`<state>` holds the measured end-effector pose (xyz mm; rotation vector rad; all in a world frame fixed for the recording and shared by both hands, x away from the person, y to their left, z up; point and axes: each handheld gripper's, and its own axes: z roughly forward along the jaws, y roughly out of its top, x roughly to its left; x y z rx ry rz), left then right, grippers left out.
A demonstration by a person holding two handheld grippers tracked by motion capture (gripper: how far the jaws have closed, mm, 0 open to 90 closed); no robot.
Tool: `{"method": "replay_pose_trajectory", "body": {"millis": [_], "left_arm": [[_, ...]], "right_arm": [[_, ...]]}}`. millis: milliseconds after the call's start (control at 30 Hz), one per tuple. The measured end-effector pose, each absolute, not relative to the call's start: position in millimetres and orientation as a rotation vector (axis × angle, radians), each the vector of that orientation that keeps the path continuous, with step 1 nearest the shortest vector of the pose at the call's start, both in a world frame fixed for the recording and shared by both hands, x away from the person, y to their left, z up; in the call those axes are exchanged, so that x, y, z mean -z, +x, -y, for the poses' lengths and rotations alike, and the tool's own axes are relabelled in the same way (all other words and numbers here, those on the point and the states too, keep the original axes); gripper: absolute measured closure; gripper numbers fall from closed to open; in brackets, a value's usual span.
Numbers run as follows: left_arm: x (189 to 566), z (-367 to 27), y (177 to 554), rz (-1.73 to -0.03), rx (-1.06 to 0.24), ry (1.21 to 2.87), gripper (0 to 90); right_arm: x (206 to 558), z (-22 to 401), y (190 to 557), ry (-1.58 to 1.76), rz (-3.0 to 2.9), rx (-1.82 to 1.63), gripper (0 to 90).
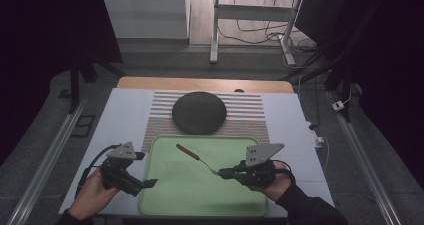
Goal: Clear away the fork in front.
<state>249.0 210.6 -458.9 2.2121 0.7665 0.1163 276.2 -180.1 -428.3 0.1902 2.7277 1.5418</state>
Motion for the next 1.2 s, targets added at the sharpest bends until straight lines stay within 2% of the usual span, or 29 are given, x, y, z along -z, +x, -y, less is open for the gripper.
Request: {"method": "replay_pose_trajectory", "body": {"millis": [233,533,667,700,733,967,1100,1133,1167,1200], "left_arm": [[457.7,-180.9,267.4,-0.643,-0.116,2.273,0.0],[457.8,-149.4,282.4,-0.404,-0.088,2.396,0.4],[459.6,-137.0,284.1,-0.322,-0.108,2.44,4.7],[459.7,-134.6,284.2,-0.301,-0.118,2.45,6.3],[459.7,-132.8,284.2,-0.277,-0.119,2.455,12.5],[457.4,-125.2,281.5,-0.126,-0.121,2.497,41.3],[457.3,-121.4,278.5,-0.042,-0.113,2.528,51.6],[457.2,-120.4,277.7,-0.019,-0.11,2.534,51.6],[457.7,-119.4,276.9,-0.003,-0.102,2.535,56.4],[457.6,-118.8,276.7,0.025,-0.094,2.544,56.4]], "right_arm": [[429.0,181.8,268.0,0.134,-2.772,-1.583,90.0],[428.2,180.8,262.5,0.07,-2.808,-1.596,90.0],[427.8,179.7,261.3,0.034,-2.825,-1.604,90.0],[427.7,179.3,260.8,0.025,-2.828,-1.607,90.0],[427.4,178.4,260.1,0.002,-2.841,-1.607,90.0],[427.8,176.0,258.2,-0.063,-2.875,-1.592,90.0],[427.7,174.1,256.4,-0.109,-2.886,-1.569,90.0],[427.7,174.1,256.4,-0.109,-2.886,-1.569,90.0],[428.1,173.9,256.2,-0.126,-2.896,-1.566,90.0],[428.1,173.9,256.2,-0.126,-2.896,-1.566,90.0]]}}
